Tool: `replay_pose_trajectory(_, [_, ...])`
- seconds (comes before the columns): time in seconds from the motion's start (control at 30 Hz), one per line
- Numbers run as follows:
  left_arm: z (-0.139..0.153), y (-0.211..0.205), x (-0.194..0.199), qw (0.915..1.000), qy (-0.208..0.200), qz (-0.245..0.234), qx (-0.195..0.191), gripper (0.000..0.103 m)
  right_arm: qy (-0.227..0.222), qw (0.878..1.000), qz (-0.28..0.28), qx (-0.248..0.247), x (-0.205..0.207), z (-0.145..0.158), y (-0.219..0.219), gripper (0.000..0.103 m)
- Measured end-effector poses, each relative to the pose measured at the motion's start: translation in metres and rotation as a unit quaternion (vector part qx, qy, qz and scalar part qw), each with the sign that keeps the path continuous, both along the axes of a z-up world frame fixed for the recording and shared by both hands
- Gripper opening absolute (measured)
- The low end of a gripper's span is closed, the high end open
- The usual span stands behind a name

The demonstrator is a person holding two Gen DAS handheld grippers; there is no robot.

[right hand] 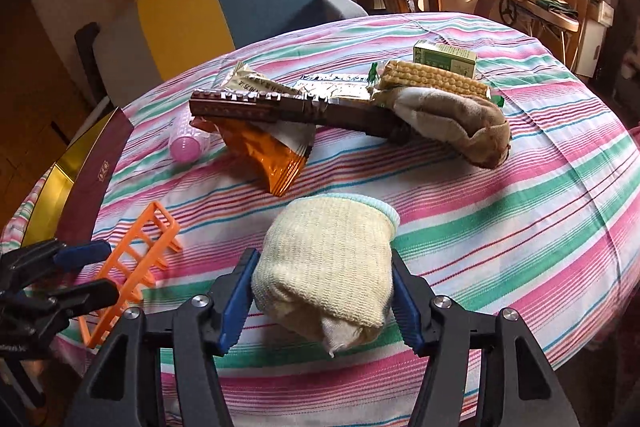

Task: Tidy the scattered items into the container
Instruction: 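Grasp the beige knit roll with the right tool while the left tool holds the rack, then carry the rack with the left tool while the right tool carries the knit roll over the tray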

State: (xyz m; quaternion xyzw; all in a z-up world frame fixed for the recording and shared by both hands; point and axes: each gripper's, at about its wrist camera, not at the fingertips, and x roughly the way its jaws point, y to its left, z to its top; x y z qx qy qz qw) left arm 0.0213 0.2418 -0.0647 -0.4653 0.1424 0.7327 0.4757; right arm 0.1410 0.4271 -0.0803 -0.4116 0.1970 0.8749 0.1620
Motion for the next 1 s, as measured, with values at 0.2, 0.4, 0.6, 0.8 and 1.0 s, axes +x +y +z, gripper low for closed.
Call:
replay_pose_trajectory(0.2, [-0.009,0.015,0.005,0.9991,0.011,-0.032,-0.025,0.064,0.011,1.0,-0.003,-0.006,0.002,-0.001,-0.002,0.076])
replay_pose_trajectory(0.4, [-0.019,0.007,0.0,0.9998,-0.004,-0.005,-0.017,0.063,0.018,1.0,-0.012,-0.004,0.004,0.002,0.0,0.081])
replay_pose_trajectory(0.6, [-0.02,0.002,-0.002,0.9993,-0.006,0.036,-0.01,0.052,0.017,0.999,-0.029,-0.007,0.004,0.003,0.006,0.083])
replay_pose_trajectory(0.8, [-0.02,-0.001,0.006,0.997,0.007,0.076,-0.012,0.052,0.004,1.0,-0.021,0.011,0.0,0.0,0.002,0.066])
replay_pose_trajectory(1.0, [-0.019,-0.01,0.014,0.9959,0.012,0.089,-0.013,0.052,-0.002,0.999,-0.011,0.03,-0.001,0.001,-0.011,0.061])
